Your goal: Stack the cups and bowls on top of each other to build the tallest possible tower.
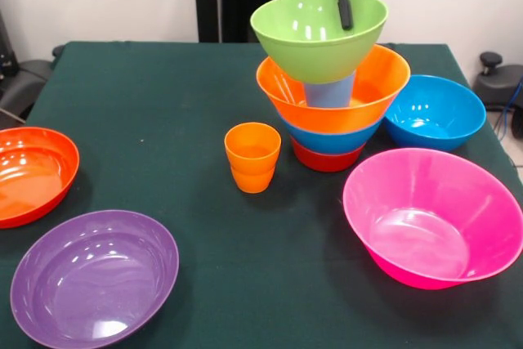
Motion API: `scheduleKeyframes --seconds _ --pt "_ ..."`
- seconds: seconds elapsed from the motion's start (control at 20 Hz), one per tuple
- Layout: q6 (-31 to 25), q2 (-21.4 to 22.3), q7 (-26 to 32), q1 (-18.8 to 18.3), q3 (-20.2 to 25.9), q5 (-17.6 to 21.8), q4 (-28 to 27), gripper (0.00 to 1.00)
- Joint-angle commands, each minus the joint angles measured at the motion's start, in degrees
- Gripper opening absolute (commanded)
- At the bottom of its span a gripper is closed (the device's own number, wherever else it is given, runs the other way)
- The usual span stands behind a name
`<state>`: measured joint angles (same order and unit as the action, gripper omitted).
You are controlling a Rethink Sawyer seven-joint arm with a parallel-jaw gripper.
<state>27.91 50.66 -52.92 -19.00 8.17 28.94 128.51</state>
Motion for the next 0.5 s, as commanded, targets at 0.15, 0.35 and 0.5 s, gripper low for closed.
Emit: scheduleKeyframes --seconds 0.15,0.35,0.5 --pt "-9.0 -2.9 -14.4 -0.2 4.1 -1.0 0.8 0.00" --pt "-10.2 -3.0 -14.8 -0.6 4.5 -1.3 1.1 0.00" --pt "-11.0 -2.7 -14.9 -0.8 4.8 -1.7 1.5 0.00"
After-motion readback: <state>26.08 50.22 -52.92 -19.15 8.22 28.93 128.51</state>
